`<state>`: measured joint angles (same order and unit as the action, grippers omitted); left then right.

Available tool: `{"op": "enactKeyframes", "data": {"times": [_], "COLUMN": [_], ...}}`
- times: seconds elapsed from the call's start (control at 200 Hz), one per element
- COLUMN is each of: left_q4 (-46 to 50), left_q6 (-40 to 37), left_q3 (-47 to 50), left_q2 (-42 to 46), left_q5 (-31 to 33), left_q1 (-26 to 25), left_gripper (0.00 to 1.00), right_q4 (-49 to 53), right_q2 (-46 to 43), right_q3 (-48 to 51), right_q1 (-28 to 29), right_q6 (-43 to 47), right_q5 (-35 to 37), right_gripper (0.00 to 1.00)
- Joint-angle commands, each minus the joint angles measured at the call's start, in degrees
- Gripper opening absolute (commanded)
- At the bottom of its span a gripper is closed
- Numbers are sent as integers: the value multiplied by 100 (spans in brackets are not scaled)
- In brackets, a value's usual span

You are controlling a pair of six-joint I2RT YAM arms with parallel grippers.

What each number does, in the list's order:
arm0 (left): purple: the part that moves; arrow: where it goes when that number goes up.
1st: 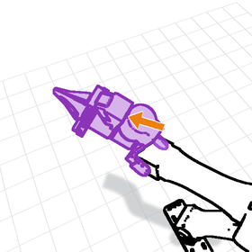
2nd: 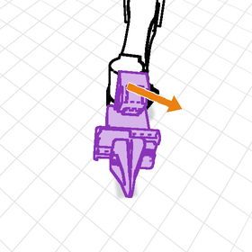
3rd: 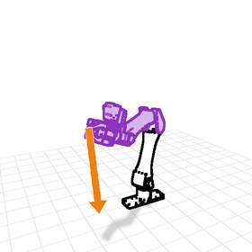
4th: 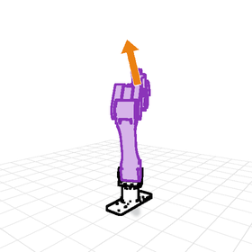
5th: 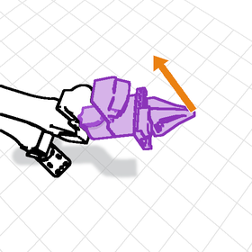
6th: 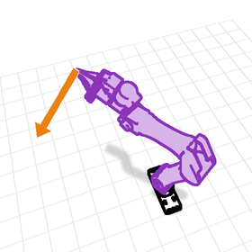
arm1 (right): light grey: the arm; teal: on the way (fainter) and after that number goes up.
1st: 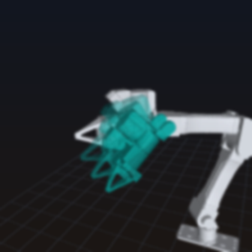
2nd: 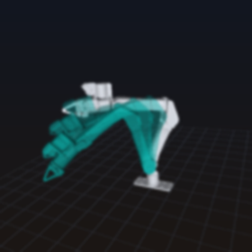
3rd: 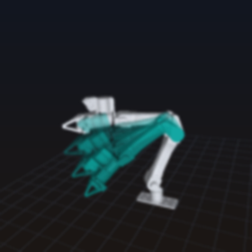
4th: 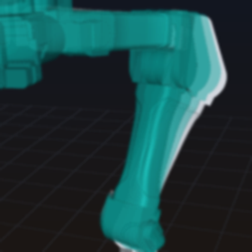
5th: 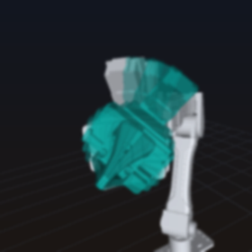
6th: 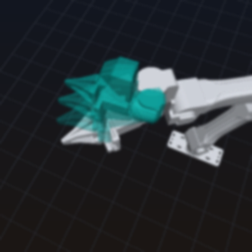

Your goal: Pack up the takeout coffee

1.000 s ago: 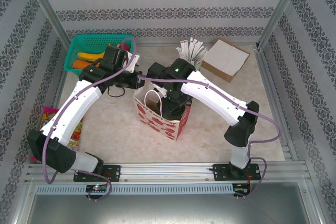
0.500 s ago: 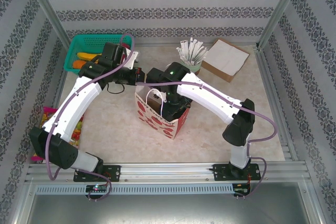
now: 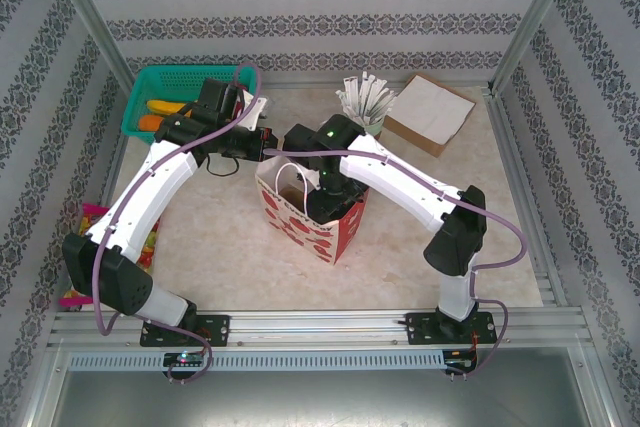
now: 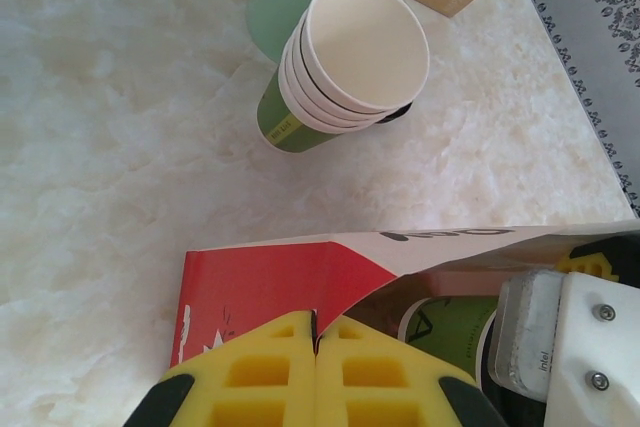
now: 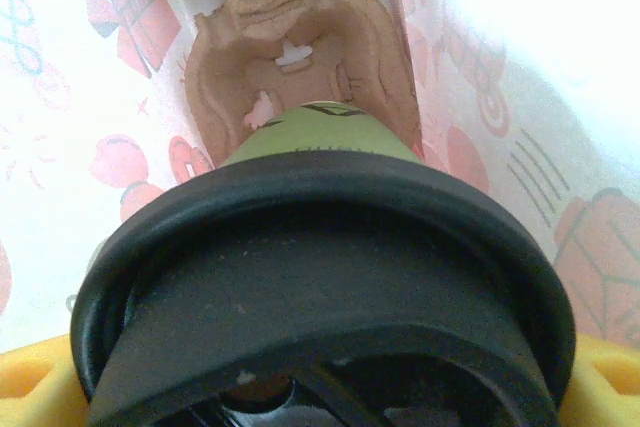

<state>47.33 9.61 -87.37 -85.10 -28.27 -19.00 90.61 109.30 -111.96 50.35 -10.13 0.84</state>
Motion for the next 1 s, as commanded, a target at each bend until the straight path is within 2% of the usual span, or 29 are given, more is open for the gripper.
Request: {"op": "enactKeyframes", "data": {"times": [0.0, 0.999], "left_q4": [-217, -352], "left_q6": [-19, 58], "left_q3": [-95, -34], "left_q2": [20, 2], "left_q5": [191, 112], "left_q1": [108, 110], "left_gripper": [0, 0], "right_q4": [30, -286], "right_q2": [60, 220], "right_q3": [100, 87], "right_q1": [-36, -210], "right_q6": [-87, 336], "right_q5": [-9, -207], "right_gripper": [69, 68]}}
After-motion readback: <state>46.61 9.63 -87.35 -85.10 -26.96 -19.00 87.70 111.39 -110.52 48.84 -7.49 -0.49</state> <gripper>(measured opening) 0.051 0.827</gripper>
